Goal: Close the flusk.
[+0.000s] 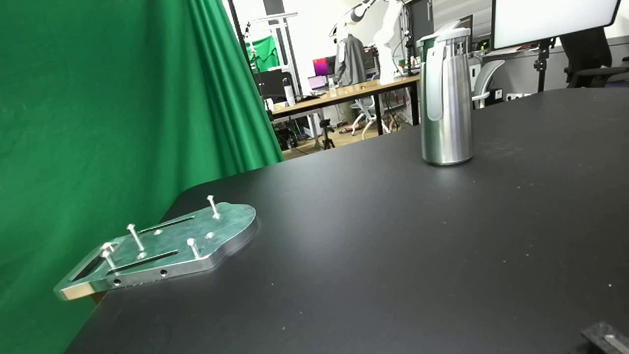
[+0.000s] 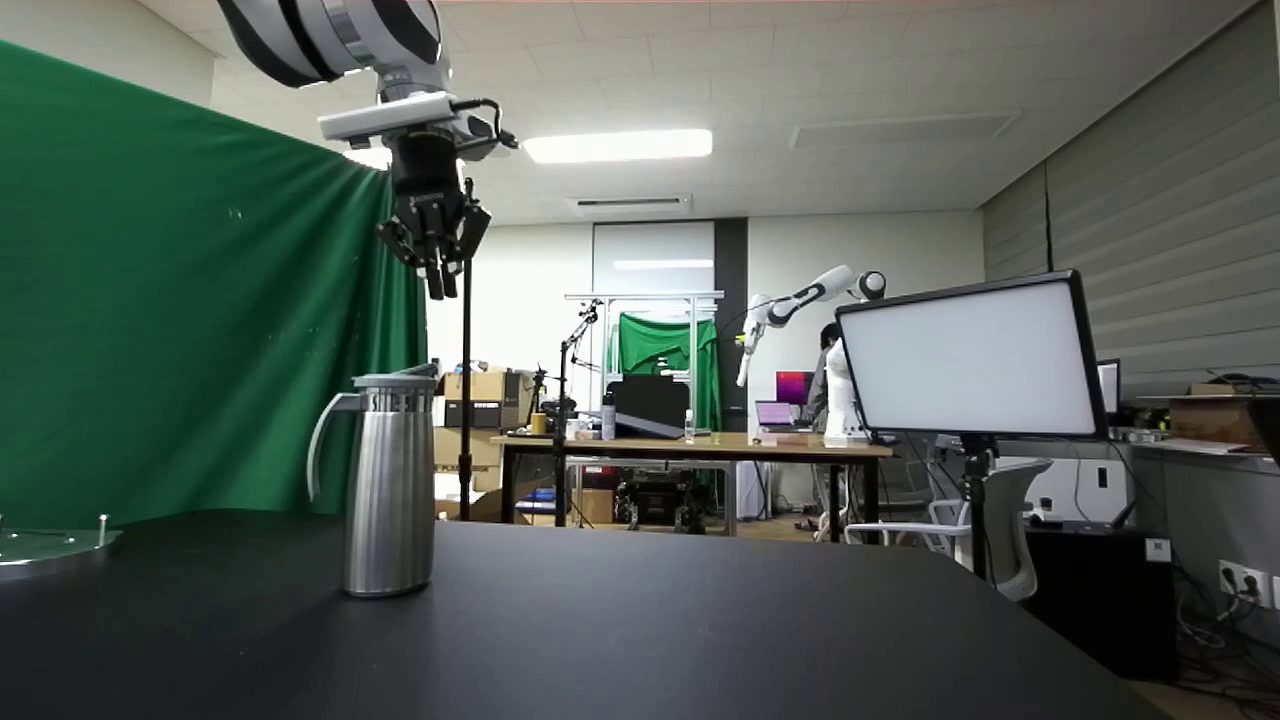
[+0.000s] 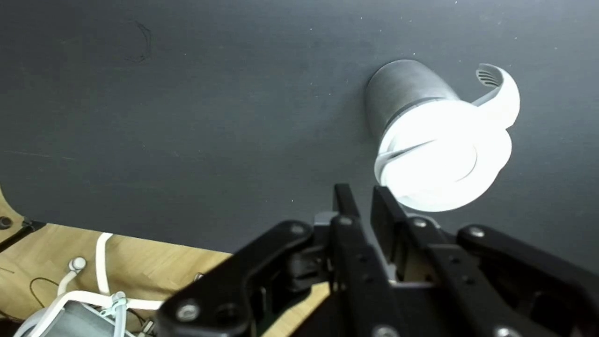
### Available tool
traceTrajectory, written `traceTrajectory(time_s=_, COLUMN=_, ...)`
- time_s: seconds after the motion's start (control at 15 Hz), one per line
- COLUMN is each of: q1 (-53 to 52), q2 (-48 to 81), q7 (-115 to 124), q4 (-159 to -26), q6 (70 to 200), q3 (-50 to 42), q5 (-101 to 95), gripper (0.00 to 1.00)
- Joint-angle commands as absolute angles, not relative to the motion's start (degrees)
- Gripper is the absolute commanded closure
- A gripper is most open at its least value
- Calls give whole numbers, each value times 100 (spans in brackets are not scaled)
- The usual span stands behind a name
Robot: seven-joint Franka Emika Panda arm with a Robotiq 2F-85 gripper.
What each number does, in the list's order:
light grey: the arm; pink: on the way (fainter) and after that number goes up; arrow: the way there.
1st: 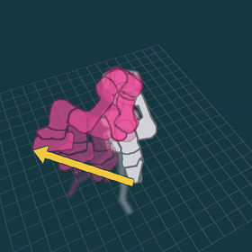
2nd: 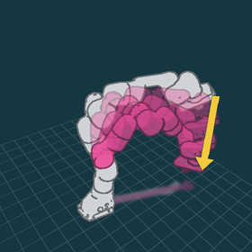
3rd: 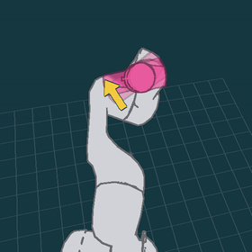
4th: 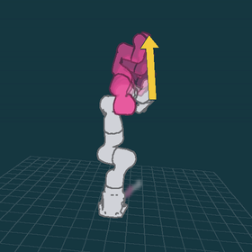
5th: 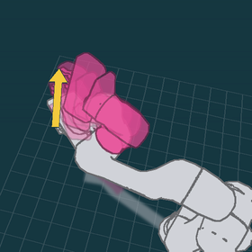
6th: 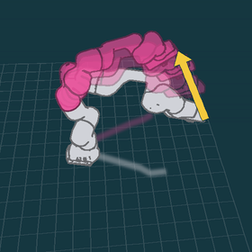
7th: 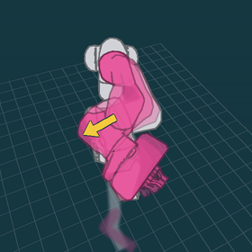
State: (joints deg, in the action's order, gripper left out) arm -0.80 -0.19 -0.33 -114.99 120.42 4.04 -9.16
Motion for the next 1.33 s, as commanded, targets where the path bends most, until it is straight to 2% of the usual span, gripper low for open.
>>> traceTrajectory(time_s=0.0, q1=-180, q2=160, q7=56, q4=-11347, q6=11966, q3=380, q5=-986, gripper=100)
traceTrajectory(time_s=1.27, q1=-329, q2=957, q7=-27, q4=-11419, q6=12610, q3=333, q5=-1062, gripper=100)
